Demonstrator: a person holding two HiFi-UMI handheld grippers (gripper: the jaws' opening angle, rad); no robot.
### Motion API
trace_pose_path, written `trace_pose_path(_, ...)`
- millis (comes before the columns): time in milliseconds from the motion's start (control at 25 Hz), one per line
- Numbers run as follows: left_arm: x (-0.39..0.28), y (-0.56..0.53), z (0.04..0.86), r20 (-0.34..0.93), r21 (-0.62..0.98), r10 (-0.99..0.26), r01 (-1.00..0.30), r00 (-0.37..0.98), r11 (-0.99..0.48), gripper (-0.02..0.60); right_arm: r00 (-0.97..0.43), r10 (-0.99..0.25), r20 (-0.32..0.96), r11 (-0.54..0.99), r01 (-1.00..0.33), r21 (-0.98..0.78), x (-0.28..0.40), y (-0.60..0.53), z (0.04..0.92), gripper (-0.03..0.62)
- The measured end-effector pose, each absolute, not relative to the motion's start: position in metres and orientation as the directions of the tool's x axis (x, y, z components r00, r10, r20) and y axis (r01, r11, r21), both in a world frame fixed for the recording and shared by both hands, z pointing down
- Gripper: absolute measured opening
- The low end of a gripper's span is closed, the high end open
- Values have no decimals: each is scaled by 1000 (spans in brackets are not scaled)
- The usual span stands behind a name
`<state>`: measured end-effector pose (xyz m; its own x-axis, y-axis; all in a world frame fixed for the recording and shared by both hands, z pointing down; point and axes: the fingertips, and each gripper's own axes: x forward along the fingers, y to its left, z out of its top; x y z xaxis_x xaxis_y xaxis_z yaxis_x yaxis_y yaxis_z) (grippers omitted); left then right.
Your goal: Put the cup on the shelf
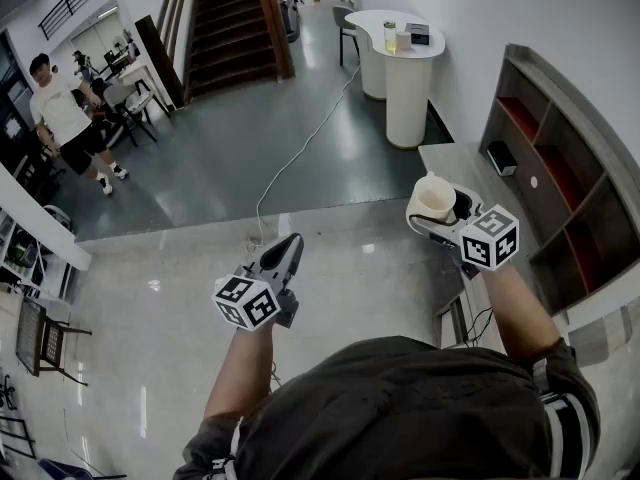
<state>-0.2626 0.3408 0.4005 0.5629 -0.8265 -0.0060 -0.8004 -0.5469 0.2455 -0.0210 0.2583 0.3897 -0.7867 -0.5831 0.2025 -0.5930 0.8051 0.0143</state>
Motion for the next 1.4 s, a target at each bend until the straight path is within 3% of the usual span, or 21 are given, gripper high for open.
trace_pose_path(520, -229, 323, 397, 4, 237, -824, -801, 567, -550, 3, -802, -561, 208, 822, -570, 19, 3, 246, 388, 413)
trace_pose_path(1120, -130, 308, 397, 8, 235, -820, -798, 573, -555, 3, -807, -550, 216, 829, -558, 28, 92, 237, 388, 413)
trace_pose_path(1400, -120, 282, 405, 15, 249, -815, -792, 579, -557, 3, -800, -557, 224, 822, -570, 10, 105, 214, 399, 413)
